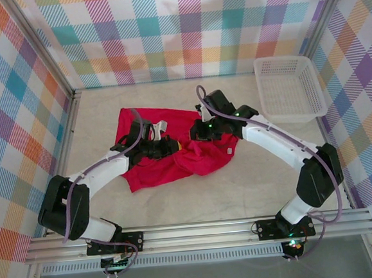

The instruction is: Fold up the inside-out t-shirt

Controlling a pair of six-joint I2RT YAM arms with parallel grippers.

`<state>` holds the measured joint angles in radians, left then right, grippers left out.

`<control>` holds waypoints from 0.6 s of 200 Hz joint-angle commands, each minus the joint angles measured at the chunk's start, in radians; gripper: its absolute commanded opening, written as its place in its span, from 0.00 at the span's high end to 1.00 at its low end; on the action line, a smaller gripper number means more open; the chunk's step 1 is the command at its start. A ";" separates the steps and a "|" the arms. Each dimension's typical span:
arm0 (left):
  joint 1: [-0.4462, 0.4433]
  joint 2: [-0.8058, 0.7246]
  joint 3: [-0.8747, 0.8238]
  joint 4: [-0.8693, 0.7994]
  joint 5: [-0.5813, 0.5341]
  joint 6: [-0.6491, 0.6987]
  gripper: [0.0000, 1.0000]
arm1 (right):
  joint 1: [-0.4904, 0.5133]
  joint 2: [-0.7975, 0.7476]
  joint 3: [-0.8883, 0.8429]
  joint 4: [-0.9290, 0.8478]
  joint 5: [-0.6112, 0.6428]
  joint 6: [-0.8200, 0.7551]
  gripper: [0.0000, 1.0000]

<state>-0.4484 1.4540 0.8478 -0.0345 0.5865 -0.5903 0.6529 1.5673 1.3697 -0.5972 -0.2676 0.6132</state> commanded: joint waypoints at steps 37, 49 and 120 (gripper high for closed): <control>0.014 0.039 -0.011 0.089 0.031 -0.032 1.00 | -0.156 -0.141 -0.207 0.213 -0.191 0.081 1.00; 0.013 0.030 -0.017 0.112 0.038 -0.050 1.00 | -0.176 -0.133 -0.268 0.207 -0.126 0.054 1.00; -0.065 0.093 0.017 0.264 0.085 -0.179 1.00 | -0.197 0.105 -0.262 0.133 0.125 -0.026 1.00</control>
<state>-0.4957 1.5047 0.8375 0.1299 0.6331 -0.7086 0.4610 1.6886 1.0492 -0.4175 -0.2443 0.6285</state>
